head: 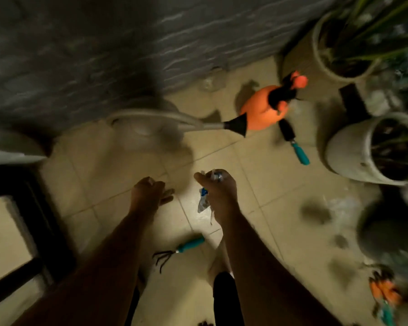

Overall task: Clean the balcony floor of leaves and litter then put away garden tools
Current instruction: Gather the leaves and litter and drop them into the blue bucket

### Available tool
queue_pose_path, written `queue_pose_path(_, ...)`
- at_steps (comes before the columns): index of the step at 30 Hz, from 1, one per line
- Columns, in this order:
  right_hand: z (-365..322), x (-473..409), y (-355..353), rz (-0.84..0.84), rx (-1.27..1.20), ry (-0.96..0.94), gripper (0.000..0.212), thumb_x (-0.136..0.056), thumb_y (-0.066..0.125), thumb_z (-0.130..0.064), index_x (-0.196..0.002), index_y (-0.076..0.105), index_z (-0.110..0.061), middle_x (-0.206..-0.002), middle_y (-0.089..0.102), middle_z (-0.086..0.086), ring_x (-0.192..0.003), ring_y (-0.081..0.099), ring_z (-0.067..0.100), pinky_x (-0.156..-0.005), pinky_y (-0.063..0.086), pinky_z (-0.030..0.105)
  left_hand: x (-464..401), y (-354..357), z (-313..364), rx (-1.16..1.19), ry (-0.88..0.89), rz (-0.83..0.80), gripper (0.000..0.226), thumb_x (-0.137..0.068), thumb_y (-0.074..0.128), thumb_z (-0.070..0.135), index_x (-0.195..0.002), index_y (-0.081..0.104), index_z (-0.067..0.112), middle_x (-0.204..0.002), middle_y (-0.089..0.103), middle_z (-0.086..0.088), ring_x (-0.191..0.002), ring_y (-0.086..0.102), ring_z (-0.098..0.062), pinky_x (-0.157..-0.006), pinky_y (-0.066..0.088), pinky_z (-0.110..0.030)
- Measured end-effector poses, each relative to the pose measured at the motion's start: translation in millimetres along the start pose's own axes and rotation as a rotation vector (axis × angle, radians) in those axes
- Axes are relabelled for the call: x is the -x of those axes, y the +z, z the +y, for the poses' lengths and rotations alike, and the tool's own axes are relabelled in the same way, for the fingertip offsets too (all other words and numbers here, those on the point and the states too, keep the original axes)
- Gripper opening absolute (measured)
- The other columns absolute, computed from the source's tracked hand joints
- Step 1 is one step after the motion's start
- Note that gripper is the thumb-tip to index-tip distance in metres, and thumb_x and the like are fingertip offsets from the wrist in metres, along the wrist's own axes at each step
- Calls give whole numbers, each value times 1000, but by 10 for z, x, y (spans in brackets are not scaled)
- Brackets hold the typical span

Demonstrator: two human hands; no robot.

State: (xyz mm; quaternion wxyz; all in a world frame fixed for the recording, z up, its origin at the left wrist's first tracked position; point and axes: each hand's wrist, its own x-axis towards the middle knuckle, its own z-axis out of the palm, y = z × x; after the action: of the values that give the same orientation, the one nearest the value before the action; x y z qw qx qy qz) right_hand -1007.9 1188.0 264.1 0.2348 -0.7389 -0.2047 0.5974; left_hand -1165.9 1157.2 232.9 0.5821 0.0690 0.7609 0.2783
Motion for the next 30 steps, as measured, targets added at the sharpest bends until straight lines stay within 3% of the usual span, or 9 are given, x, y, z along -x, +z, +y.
queue_pose_path(6, -444, 804, -918, 219, -247, -38, 17, -81, 63, 9, -81, 61, -8, -67, 59, 3, -53, 53, 20, -47, 45, 24, 1173, 636, 740, -190, 94, -355, 8, -97, 58, 5, -103, 53, 4, -87, 66, -9, -59, 66, -5, -48, 50, -18)
queue_pose_path(11, -640, 1339, -1622, 373, -448, -54, 21, -84, 57, 11, -75, 59, -8, -63, 54, 3, -53, 50, 15, -50, 43, 21, 2005, 1118, 957, -294, 123, -469, 32, -103, 41, 3, -133, 51, 10, -86, 60, -8, -54, 43, -9, -39, 35, -13)
queue_pose_path(14, -658, 1567, -2045, 441, -529, -42, 18, -84, 57, 11, -76, 55, -4, -63, 48, 7, -52, 45, 16, -47, 41, 18, 2439, 1452, 974, -315, 63, -524, 36, -106, 38, 9, -140, 47, 3, -98, 62, -22, -76, 69, -18, -65, 54, -21)
queue_pose_path(16, -638, 1680, -2312, 473, -577, -23, 17, -86, 58, 10, -77, 54, -4, -64, 48, 7, -51, 46, 14, -47, 42, 17, 2700, 1680, 927, -371, 61, -498, 35, -106, 40, 13, -138, 51, 4, -120, 62, -26, -112, 64, -32, -89, 52, -29)
queue_pose_path(19, -569, 1865, -2760, 494, -670, 1, 24, -87, 57, 11, -71, 52, -7, -62, 52, 5, -53, 49, 15, -47, 43, 17, 3058, 2023, 797, -487, 74, -477, 31, -104, 49, 26, -127, 62, 11, -71, 53, -2, -49, 47, -6, -37, 32, -13)
queue_pose_path(21, -547, 2003, -3026, 499, -745, 3, 27, -88, 54, 12, -69, 52, -8, -56, 59, -1, -55, 56, 16, -47, 45, 17, 3234, 2204, 736, -562, 97, -478, 40, -100, 52, 45, -122, 65, 14, -64, 47, 1, -42, 30, -5, -33, 20, -12)
queue_pose_path(25, -549, 2263, -3354, 496, -880, -48, 24, -89, 51, 11, -75, 55, -8, -59, 66, -2, -71, 69, 22, -66, 53, 33, 3652, 2418, 756, -615, 173, -515, 71, -92, 37, 72, -119, 67, 14, -84, 61, -34, -43, 30, -7, -35, 20, -15)
queue_pose_path(28, -497, 2473, -3413, 534, -961, -49, 22, -88, 50, 13, -77, 57, -5, -61, 67, 5, -64, 67, 26, -70, 53, 46, 3900, 2482, 778, -704, 195, -534, 71, -93, 35, 71, -99, 69, 10, -57, 42, 1, -41, 29, -7, -36, 21, -17)
queue_pose_path(30, -466, 2602, -3396, 576, -979, -37, 22, -89, 51, 12, -77, 58, -5, -68, 67, 10, -62, 66, 29, -67, 53, 43, 4008, 2460, 787, -766, 211, -524, 67, -96, 37, 68, -90, 66, 8, -62, 47, -1, -46, 37, -11, -41, 26, -20)
